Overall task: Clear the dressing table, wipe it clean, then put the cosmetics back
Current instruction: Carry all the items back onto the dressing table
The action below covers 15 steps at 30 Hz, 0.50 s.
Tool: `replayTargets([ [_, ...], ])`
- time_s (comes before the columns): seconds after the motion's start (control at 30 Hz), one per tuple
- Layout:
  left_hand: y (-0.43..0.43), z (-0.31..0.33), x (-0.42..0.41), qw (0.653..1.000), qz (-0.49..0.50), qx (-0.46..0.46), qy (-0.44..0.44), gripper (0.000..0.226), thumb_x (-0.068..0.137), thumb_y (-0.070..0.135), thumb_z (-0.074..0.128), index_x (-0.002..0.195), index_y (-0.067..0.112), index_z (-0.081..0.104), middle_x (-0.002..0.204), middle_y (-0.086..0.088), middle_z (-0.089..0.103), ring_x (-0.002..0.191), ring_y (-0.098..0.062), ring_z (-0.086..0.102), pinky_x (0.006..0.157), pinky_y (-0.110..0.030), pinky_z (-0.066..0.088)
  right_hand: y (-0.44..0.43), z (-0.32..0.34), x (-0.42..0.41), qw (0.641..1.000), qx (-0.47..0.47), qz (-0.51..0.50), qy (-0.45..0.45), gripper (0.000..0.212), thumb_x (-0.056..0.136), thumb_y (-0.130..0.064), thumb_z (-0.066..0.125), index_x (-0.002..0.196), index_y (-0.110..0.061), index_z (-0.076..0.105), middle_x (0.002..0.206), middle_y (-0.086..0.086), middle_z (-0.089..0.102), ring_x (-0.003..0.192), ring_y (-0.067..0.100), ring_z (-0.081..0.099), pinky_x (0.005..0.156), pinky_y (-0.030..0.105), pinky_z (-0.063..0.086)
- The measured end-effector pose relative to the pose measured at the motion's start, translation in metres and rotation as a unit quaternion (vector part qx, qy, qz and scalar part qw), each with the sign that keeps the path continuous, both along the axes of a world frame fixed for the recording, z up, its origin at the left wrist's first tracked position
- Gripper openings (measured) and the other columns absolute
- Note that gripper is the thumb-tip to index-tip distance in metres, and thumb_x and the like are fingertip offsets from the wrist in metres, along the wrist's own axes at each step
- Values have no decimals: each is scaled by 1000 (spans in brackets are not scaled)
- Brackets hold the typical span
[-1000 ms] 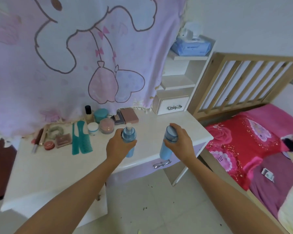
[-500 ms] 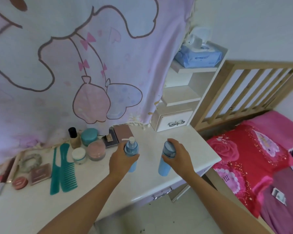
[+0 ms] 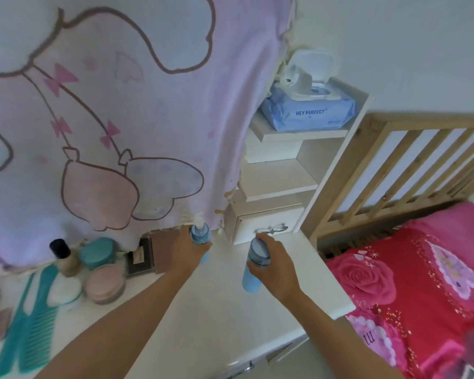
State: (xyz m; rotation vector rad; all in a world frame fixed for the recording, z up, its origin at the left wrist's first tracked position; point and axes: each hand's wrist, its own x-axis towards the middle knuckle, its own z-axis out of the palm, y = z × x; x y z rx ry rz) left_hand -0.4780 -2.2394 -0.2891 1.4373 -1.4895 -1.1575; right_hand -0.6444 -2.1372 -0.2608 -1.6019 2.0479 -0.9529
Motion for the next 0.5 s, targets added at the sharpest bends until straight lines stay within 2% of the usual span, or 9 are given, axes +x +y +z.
replayTargets([
  [0.13, -25, -10, -9, 998, 49, 8, -36, 47, 74, 7, 73, 112, -1, 48, 101, -15, 59, 95, -30, 57, 79, -33, 40, -12, -10, -15, 1000, 10, 12, -19, 59, 77, -17, 72, 129, -21, 44, 125, 5, 50, 114, 19, 51, 86, 11, 34],
  [0.2, -36, -16, -8, 997, 59, 0, -52, 46, 74, 9, 73, 112, 0, 49, 99, -15, 60, 95, -31, 58, 76, -29, 37, -19, -14, -17, 1000, 16, 24, -11, 59, 78, -18, 71, 130, -21, 43, 128, 5, 48, 116, 18, 50, 86, 9, 32],
  [0.3, -49, -21, -6, 995, 83, 0, -49, 48, 75, 7, 72, 116, 2, 48, 108, -18, 60, 101, -33, 56, 77, -29, 35, -31, -18, -17, 999, 22, 45, -6, 58, 79, -20, 70, 131, -21, 42, 129, 5, 47, 116, 18, 50, 85, 7, 30],
  [0.5, -69, -22, -8, 991, 77, -6, -104, 50, 78, 13, 70, 120, 4, 44, 114, -17, 59, 105, -36, 55, 80, -32, 38, -54, -24, -10, 997, 25, 67, -13, 57, 80, -20, 69, 130, -21, 42, 125, 6, 47, 112, 20, 51, 84, 13, 35],
])
